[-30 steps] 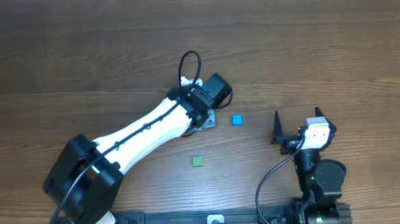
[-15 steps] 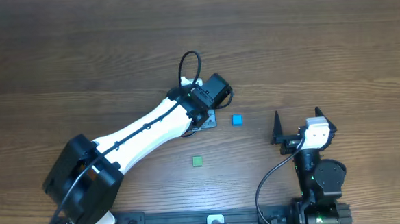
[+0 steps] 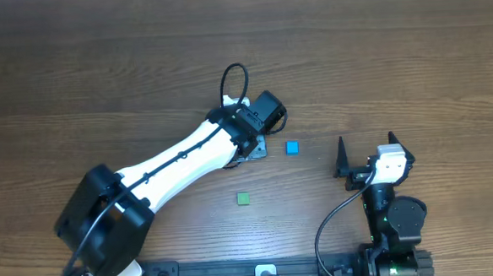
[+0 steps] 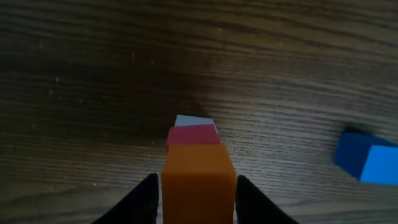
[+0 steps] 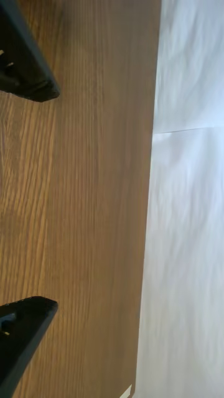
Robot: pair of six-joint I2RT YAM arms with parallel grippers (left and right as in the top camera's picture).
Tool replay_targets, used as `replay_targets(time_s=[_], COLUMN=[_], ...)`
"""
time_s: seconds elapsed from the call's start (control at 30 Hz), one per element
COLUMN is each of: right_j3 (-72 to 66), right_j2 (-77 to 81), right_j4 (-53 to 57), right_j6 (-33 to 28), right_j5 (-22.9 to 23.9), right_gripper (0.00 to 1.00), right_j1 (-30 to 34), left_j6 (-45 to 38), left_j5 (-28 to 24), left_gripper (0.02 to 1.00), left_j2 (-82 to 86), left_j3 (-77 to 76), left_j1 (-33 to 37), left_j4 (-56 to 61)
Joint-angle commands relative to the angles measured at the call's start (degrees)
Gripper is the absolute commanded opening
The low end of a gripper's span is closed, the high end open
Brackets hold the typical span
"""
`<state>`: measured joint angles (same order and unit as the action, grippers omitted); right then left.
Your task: Stack Cubes
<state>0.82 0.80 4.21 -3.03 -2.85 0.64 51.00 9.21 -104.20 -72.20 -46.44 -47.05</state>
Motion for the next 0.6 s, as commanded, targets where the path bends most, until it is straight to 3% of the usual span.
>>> replay_targets(time_s=[0.03,0.07,0.1,0.37,0.6], right_j3=[-0.52,-0.52,-0.52,-0.52,-0.52], right_j2=[-0.48,-0.48,-0.46,-0.46,-0.46], right_j4=[-0.15,-0.13,-0.15,-0.13,-0.15], right_j6=[0.15,0.17,0.15,0.15,0.15], right_j5=[0.15,0.15,0.15,0.15,0.15], right_gripper=[0.991,0.993,0.991,0.993,0.993], right_j1=[-0.35,-0.35,-0.35,-0.35,-0.35], left_j6=[0.48,0.48,0.48,-1.95,-11.26], left_j5=[-0.13,-0.11,0.04,4.31,4.15], left_gripper=[0.77,0.849,0.998,0.998,0.996], left_j2=[-0.72,-0.72,-0.72,1.88,11.8], left_j3=[0.31,0.31,0.31,0.31,0.31], left_j1=[0.11,0.11,0.28,8.76,23.96], left_j4=[0.31,0.52,1.05,7.5,17.18])
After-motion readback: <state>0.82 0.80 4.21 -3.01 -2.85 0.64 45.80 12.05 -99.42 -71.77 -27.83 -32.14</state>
